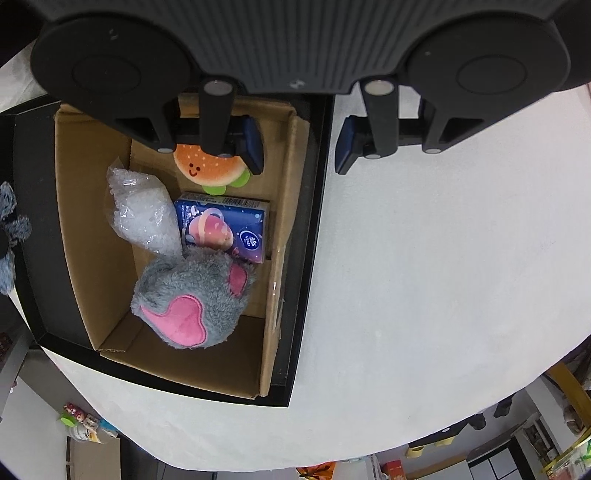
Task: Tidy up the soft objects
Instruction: 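Carry the denim scrap with the right gripper and drop it into the box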
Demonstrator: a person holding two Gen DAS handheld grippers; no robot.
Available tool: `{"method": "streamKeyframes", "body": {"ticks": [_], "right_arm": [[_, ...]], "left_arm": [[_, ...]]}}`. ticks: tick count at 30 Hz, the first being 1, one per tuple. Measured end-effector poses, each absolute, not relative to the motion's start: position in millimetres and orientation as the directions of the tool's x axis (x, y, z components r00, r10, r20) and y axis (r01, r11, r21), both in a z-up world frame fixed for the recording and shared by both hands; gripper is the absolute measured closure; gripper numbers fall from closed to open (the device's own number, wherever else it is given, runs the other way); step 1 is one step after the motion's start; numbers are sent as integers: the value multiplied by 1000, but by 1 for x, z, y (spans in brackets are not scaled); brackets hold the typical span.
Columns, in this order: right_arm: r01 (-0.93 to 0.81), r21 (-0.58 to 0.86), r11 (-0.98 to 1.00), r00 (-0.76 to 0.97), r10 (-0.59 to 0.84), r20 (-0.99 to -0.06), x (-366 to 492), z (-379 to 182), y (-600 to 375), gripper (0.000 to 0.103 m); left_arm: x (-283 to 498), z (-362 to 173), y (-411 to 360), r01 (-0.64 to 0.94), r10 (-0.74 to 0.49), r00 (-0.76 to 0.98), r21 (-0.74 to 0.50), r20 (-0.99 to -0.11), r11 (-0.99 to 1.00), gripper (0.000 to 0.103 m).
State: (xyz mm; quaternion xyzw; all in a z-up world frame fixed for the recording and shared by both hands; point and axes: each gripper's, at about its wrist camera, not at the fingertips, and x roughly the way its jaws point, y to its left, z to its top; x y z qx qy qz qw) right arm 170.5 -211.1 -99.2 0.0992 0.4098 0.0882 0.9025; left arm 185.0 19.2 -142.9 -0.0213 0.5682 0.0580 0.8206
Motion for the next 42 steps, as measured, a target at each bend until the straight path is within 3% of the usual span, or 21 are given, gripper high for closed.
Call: {"method": "streamKeyframes", "body": {"ticks": [4,12,24,42], "right_arm": [[-100,269,958,634,270,-724,171,-95,-199,62],[-109,297,949,602,301,-739,171,-96,-186,62],[-69,371,926,539,347,-767,166,-107,-184,43],[17,350,936,537,287,-793,163,-121,-222,42]], "left_arm": [[185,-145,24,-120,44,353,1,-934,993,68],[184,-145,28,-112,-3,367,-48,-930,993,88],[181,-144,36,-115,-36,375,-85,-926,990,88],[181,-144,34,-120,-23,382,-75,-924,990,91]]}}
